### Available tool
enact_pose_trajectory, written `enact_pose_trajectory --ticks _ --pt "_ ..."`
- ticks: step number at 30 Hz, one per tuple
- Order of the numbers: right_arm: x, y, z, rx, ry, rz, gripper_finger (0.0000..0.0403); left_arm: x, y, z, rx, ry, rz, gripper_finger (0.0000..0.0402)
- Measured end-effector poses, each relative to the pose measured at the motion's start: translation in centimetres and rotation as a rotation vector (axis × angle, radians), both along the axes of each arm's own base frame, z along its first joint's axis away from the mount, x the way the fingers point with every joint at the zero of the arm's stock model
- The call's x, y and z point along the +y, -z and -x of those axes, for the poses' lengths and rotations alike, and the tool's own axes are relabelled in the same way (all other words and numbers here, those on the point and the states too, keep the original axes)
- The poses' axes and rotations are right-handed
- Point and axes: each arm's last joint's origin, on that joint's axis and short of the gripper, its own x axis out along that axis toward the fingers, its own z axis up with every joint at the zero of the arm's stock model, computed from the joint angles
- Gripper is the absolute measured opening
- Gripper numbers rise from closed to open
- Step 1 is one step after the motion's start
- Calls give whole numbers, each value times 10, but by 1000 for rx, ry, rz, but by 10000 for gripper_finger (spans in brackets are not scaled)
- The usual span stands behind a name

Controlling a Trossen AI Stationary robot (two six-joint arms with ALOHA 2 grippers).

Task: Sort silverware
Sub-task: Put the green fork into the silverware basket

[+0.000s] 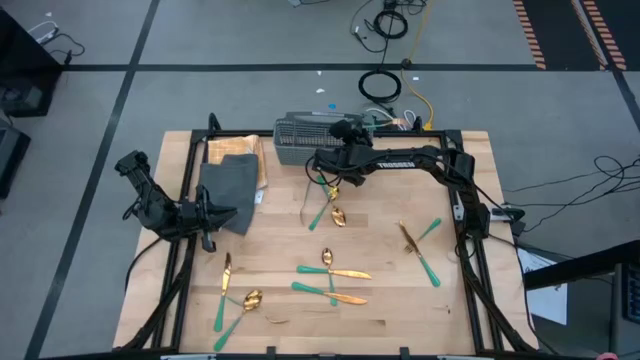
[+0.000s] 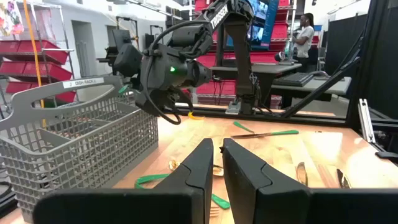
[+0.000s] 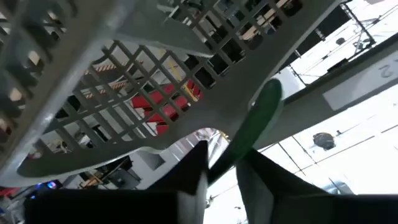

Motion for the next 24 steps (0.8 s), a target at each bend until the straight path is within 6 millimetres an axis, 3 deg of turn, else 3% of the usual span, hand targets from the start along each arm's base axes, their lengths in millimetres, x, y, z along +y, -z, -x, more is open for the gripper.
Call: enact_pose_trajectory --ticks 5,9,12,17,24 --pt "1 -1 -3 -27 -4 9 119 0 0 0 0 0 0 42" --pt "1 -1 -3 -10 -7 5 122 0 0 0 0 0 0 42" --pt "1 -1 -3 1 -7 8 98 0 0 0 0 0 0 42" --pt "4 -1 -4 -8 -14 12 12 0 0 0 0 0 0 42" --pt "17 -1 -8 0 -48 11 2 0 -3 0 -22 1 27 42"
